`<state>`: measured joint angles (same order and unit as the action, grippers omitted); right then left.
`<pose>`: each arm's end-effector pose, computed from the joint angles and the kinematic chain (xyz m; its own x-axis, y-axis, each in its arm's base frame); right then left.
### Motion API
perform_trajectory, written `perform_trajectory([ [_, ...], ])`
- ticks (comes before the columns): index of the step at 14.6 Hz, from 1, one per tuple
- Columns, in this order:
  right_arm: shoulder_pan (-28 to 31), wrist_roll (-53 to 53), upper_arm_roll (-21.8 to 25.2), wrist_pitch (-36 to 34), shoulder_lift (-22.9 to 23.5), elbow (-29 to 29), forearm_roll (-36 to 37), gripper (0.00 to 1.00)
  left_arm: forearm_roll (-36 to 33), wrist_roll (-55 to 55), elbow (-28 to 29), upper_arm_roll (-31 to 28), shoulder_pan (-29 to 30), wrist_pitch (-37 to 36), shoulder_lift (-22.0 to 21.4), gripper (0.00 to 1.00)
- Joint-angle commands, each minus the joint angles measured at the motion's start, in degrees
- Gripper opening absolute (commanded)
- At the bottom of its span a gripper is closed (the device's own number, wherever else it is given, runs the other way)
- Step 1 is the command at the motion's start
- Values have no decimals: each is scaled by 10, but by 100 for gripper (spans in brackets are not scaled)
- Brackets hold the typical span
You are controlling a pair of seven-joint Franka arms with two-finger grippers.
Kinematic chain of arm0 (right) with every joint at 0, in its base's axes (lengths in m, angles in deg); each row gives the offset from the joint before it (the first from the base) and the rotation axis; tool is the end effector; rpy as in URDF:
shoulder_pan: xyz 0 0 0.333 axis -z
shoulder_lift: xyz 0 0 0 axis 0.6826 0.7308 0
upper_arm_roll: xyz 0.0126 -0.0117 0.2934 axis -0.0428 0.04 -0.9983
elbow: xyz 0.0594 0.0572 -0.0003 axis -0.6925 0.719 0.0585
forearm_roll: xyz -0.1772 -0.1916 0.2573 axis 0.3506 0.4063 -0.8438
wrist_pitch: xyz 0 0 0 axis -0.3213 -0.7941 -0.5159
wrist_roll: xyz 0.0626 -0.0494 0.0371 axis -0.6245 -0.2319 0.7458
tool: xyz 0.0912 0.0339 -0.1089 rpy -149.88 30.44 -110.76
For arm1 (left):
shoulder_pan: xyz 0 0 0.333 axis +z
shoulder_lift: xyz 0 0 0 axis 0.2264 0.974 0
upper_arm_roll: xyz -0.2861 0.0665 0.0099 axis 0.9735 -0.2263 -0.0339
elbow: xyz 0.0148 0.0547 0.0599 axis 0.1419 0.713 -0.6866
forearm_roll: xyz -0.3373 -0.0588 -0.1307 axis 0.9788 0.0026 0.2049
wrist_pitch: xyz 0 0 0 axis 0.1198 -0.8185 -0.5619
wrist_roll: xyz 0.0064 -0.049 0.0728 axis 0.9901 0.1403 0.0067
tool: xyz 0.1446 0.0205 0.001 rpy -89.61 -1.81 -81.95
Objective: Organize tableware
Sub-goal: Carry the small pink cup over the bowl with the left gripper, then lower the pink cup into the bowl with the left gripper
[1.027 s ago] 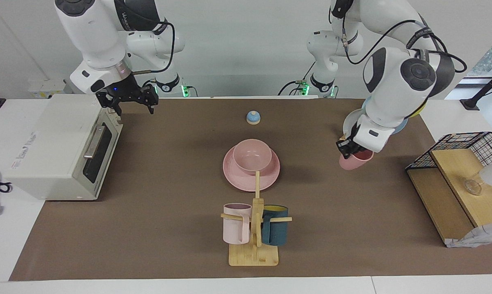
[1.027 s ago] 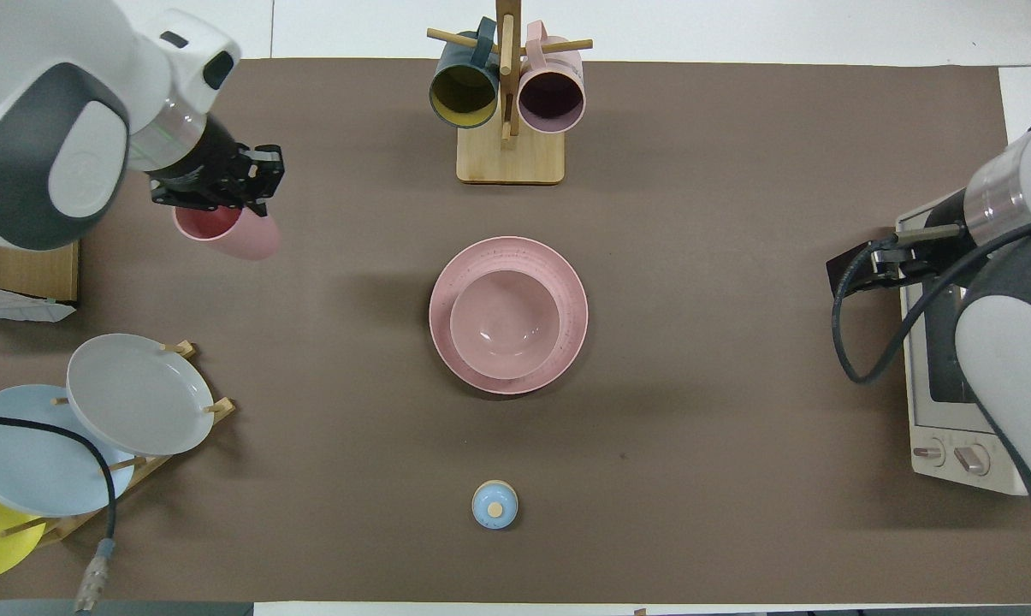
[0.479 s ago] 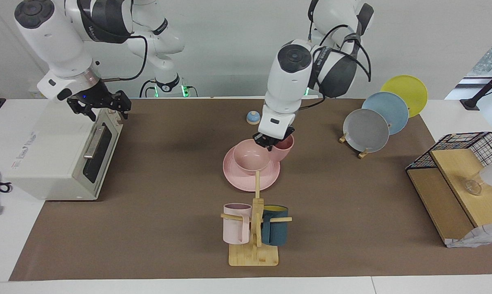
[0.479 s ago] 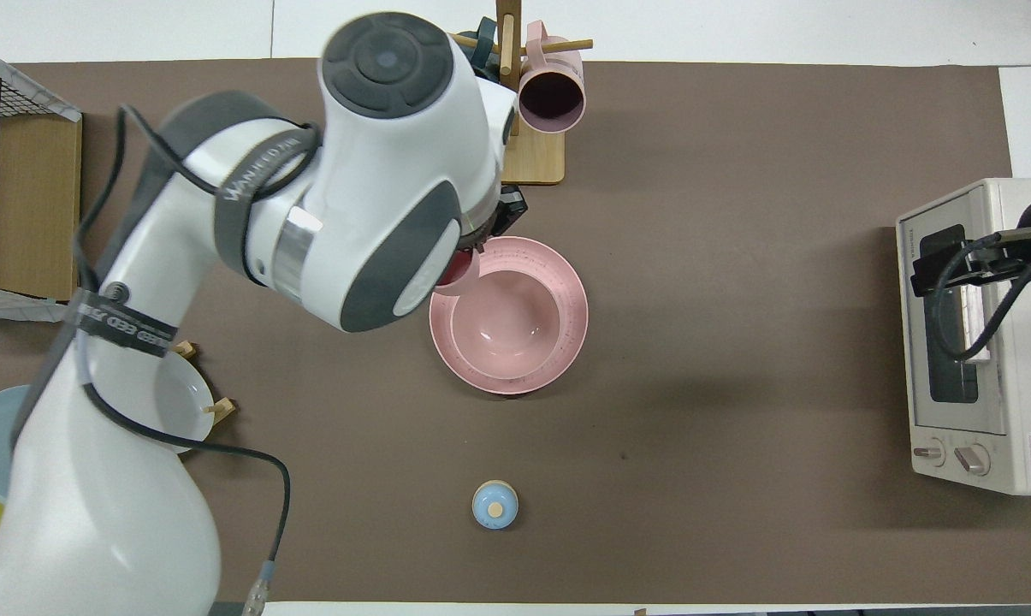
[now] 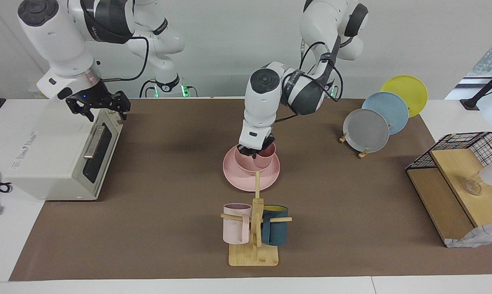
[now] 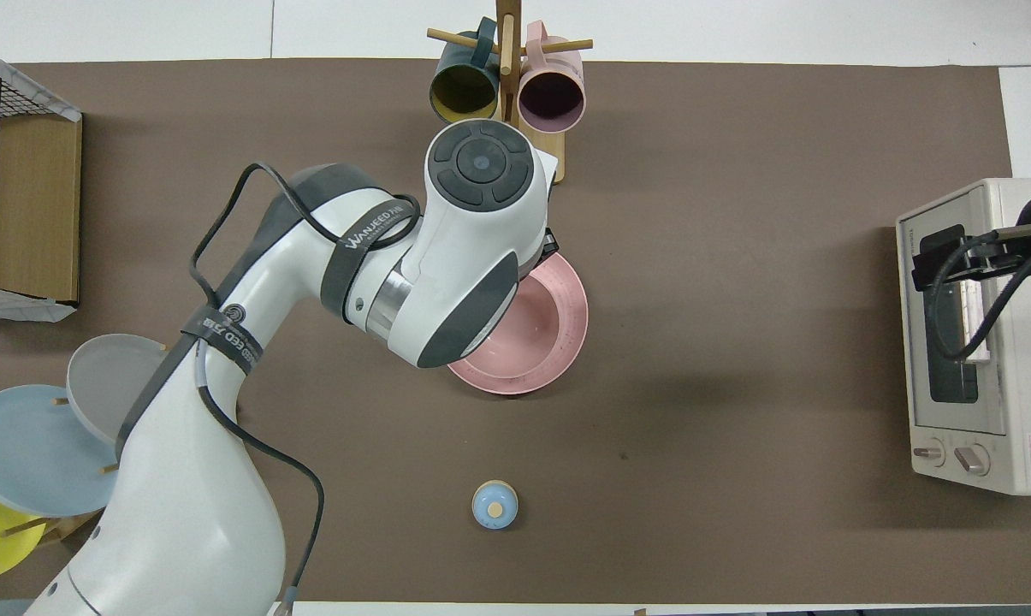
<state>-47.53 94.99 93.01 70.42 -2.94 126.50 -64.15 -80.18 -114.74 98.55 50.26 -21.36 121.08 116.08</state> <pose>0.5228 -0.0231 0.5287 0.9931 0.0816 -0.0848 0.0864 -0.9948 0.0543 0.5066 -0.4279 0.3802 0.9388 0.3420 -0.0416 0.3430 -0.9391 0.0203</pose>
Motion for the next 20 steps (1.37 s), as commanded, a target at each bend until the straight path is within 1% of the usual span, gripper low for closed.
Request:
perform_trajectory([
  [1,26,8,-15,-5,-7,6,1,100,-20,-32,59,-9,-19,52,-23,0],
  [2,37,11,-26,-7,-7,4,0,100,-25,-41,68,-8,-22,63,-21,0],
  [5,45,16,-26,-10,-7,5,-4,100,-25,-43,75,-8,-26,70,-22,0],
  [9,44,17,-18,-9,-7,-1,-4,100,-26,-42,125,-8,-26,117,-35,0],
  [12,45,15,-16,-11,-7,-1,-4,100,-26,-37,129,-7,-26,124,-38,0],
  [13,45,14,-11,-14,-8,-1,-7,100,-26,-36,129,-7,-26,122,-38,9],
  [14,45,12,-4,-18,-10,-4,-11,100,-26,-37,129,-8,-26,118,-38,64],
  [15,44,10,-4,-15,-11,-11,-12,100,-26,-37,126,-8,-26,114,-38,100],
  [17,40,-14,-9,-17,-14,-9,-12,100,-26,-35,123,-8,-25,108,-46,100],
  [20,35,-33,-14,-16,-15,-8,-12,100,-26,-13,123,-8,-12,61,-89,100],
])
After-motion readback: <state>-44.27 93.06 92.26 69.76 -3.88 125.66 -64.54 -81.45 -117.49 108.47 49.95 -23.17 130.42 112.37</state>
